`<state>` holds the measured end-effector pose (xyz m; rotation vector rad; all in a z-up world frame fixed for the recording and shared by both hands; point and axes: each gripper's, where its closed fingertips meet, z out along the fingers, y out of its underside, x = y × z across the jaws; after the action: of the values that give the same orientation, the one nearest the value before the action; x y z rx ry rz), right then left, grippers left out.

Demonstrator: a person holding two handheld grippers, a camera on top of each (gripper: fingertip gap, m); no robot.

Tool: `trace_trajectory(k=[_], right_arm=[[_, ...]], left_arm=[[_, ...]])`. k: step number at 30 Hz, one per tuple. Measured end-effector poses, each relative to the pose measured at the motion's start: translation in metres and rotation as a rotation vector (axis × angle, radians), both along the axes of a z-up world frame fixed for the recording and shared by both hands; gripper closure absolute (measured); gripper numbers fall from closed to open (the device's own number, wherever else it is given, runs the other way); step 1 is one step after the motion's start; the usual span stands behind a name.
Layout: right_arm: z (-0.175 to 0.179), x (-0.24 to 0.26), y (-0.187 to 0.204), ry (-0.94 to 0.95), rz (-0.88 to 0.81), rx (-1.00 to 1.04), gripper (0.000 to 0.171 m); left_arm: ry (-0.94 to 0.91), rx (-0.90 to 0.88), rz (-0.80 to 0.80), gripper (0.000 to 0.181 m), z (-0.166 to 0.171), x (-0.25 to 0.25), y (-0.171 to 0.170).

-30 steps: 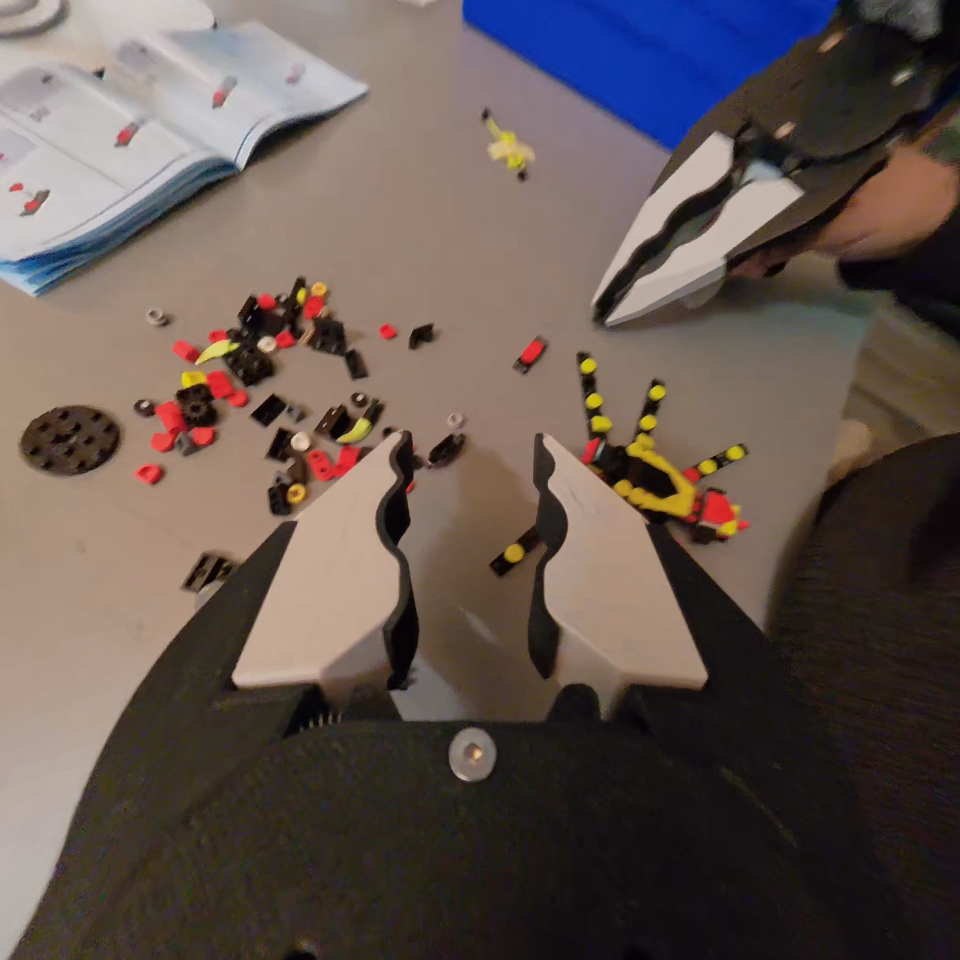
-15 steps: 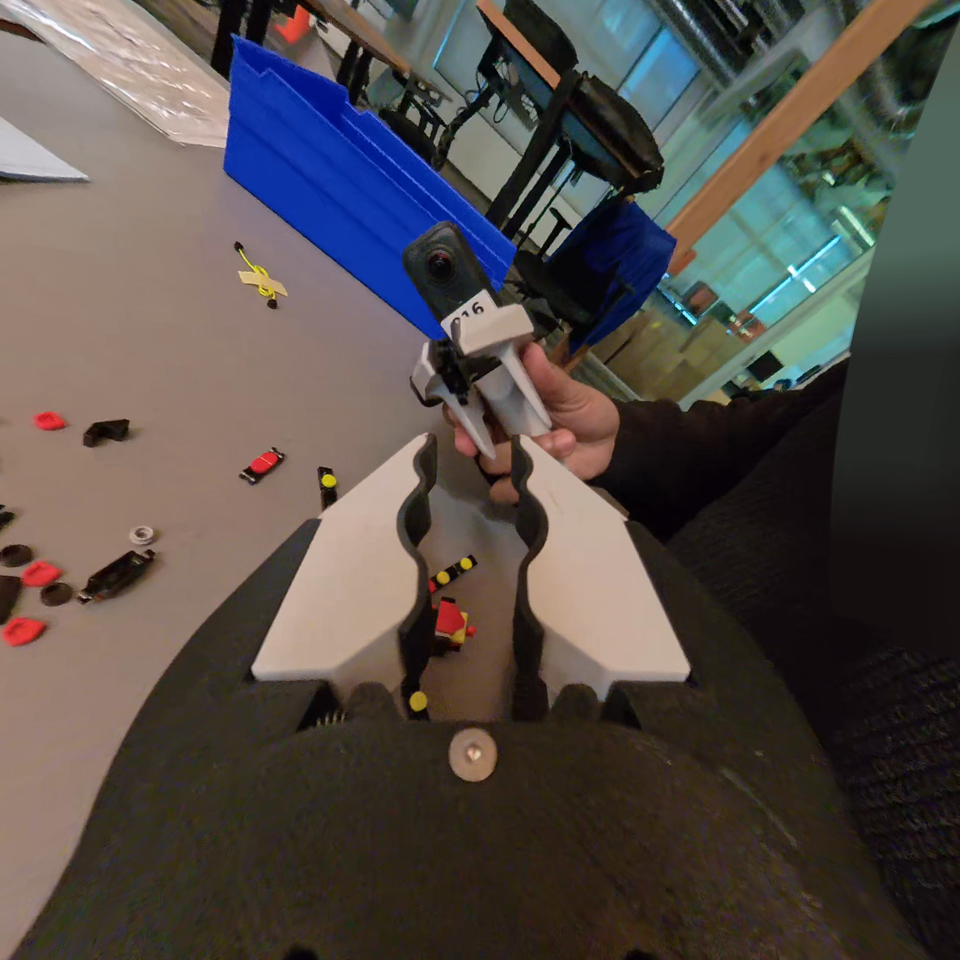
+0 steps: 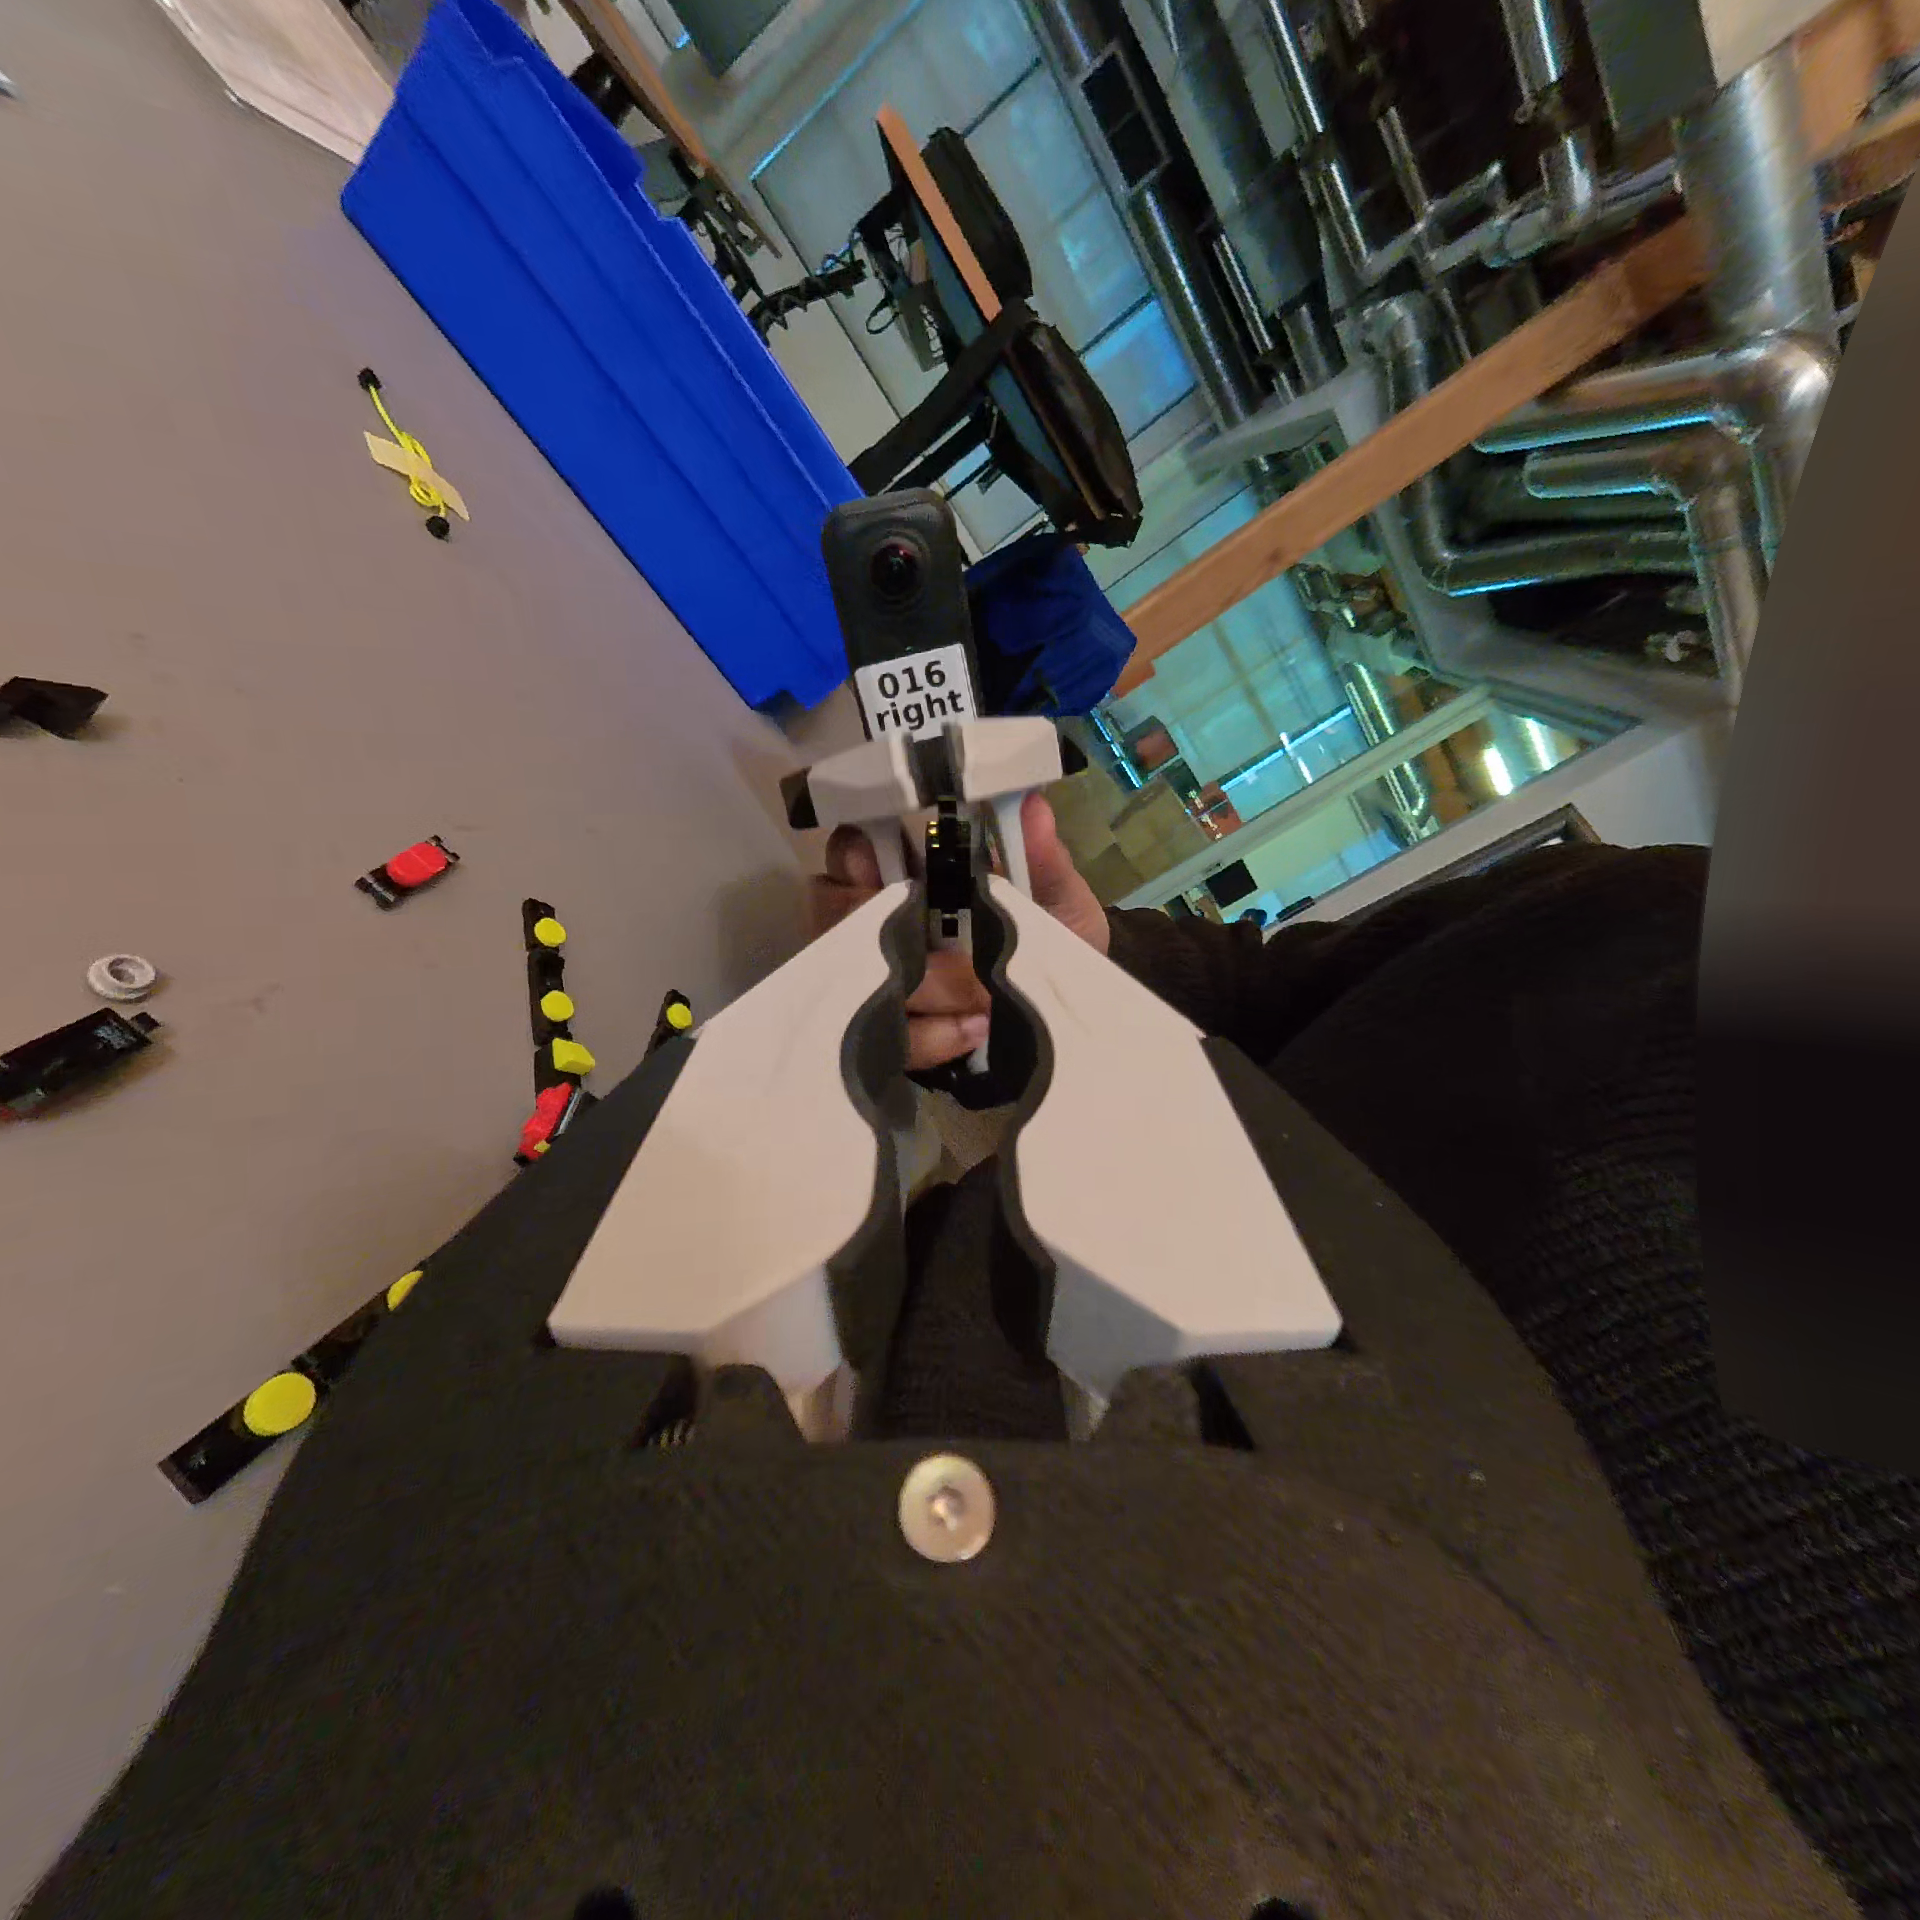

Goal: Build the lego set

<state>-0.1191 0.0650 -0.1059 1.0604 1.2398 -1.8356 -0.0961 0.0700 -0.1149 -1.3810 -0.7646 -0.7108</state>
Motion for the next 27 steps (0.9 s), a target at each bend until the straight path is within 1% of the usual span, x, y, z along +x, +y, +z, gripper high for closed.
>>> trace_trajectory(k=[1, 4, 7, 10, 12, 14, 15, 17, 21, 27], right_arm=[[0.001, -0.002, 0.003, 0.025, -0.015, 0.011, 0.167], [-0.005, 0.0, 0.004, 0.114, -0.006, 0.118, 0.158], [-0.013, 0.009, -0.001, 0.217, 0.045, 0.226, 0.149], [-0.008, 0.022, -0.003, 0.249, 0.132, 0.193, 0.141], [-0.014, 0.026, -0.005, 0.223, 0.171, 0.203, 0.144], [-0.016, 0.032, -0.006, 0.216, 0.211, 0.199, 0.161], [-0.018, 0.033, -0.006, 0.211, 0.222, 0.215, 0.165], [-0.019, 0.035, -0.005, 0.227, 0.243, 0.251, 0.165], [-0.017, 0.034, -0.002, 0.269, 0.245, 0.332, 0.165], [-0.017, 0.035, 0.005, 0.219, 0.271, 0.321, 0.165]], left_arm=[[0.001, 0.001, -0.003, 0.177, 0.0, 0.0, -0.001], [0.021, -0.001, -0.018, 0.177, 0.001, 0.002, -0.001], [0.031, -0.015, -0.047, 0.177, -0.001, 0.006, 0.0], [0.027, -0.054, -0.069, 0.177, -0.008, 0.009, 0.002], [0.044, -0.063, -0.099, 0.177, -0.009, 0.014, 0.003], [0.094, -0.115, -0.114, 0.177, -0.014, 0.018, 0.005], [0.128, -0.139, -0.122, 0.177, -0.016, 0.02, 0.005], [0.162, -0.168, -0.122, 0.177, -0.017, 0.022, 0.005], [0.135, -0.165, -0.094, 0.177, -0.015, 0.021, 0.007], [0.101, -0.15, -0.082, 0.177, -0.012, 0.019, 0.004]])
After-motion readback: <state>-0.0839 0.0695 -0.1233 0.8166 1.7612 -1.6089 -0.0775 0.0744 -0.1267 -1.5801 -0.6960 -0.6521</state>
